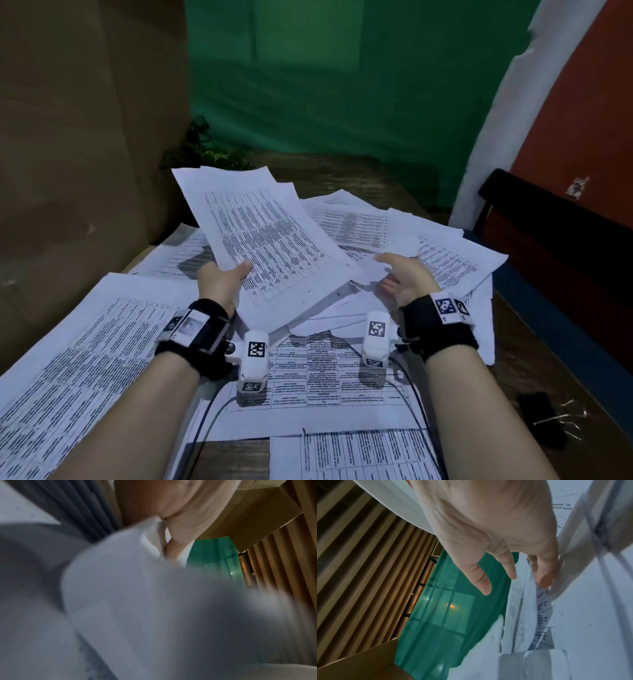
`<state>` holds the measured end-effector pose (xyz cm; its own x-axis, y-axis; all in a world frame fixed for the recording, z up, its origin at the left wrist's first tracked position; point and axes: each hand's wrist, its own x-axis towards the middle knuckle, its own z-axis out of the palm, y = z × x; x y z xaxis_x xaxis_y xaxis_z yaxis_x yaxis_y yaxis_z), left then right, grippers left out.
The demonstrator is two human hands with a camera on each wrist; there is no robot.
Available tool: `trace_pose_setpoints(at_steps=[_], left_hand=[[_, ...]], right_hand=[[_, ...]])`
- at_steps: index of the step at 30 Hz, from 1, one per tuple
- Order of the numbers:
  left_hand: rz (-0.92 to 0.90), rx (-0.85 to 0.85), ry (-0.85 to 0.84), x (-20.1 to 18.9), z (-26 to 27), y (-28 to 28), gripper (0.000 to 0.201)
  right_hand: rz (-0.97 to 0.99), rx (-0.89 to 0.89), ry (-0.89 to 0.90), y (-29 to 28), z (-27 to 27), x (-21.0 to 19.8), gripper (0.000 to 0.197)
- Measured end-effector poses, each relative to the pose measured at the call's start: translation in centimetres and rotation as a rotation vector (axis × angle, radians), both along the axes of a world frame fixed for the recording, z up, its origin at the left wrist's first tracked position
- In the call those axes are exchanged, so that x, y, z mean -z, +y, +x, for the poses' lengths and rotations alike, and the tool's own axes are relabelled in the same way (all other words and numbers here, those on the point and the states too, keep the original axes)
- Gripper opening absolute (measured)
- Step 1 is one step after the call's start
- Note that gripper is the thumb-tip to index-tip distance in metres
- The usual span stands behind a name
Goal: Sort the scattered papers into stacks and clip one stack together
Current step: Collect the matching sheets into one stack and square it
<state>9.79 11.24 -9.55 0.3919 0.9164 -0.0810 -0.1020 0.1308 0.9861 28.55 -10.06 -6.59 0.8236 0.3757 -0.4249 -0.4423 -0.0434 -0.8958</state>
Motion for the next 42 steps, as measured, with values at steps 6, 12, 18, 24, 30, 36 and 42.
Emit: trace_pose_setpoints(at_steps=[6,12,18,24,30,36,42], left_hand=[[0.079,-0.049,0.060,1.0,-0.1,1.3,0.033],[0.072,-0.054,0.203,1.3,0.1,2.4,0.026],[-0.023,0.033,-0.054,1.0,0.4,1.2,0.040],[0.011,0.015,0.074,2.1,0.3,2.5,0.019],[-0.164,0.032,0.107,1.6,0.4,3.2,0.081],[0.080,0.148,0.174,2.5,0.4,3.0,0.057],[0.156,0.163,0.110,1.7,0.5,2.3,0.031]], right_hand=[[0.391,0.024,0.152,1.1,1.0,1.5,0.009],[0.740,0.103,0.230,-0.5,0.8,-0.5,0.013],[0.310,-0.366,0.101,1.1,-2.5,-1.2,0.039],[0.170,-0.731,0.045,2.1,-6.4,-1.4,0.039],[0.244,-0.717,0.102,2.0,-5.0,-1.2,0.034],[0.217,0.232,-0.041,-0.1,2.2,1.2,0.020],[0.442,0.199,0.043,-1.3,4.6,2.2,0.015]])
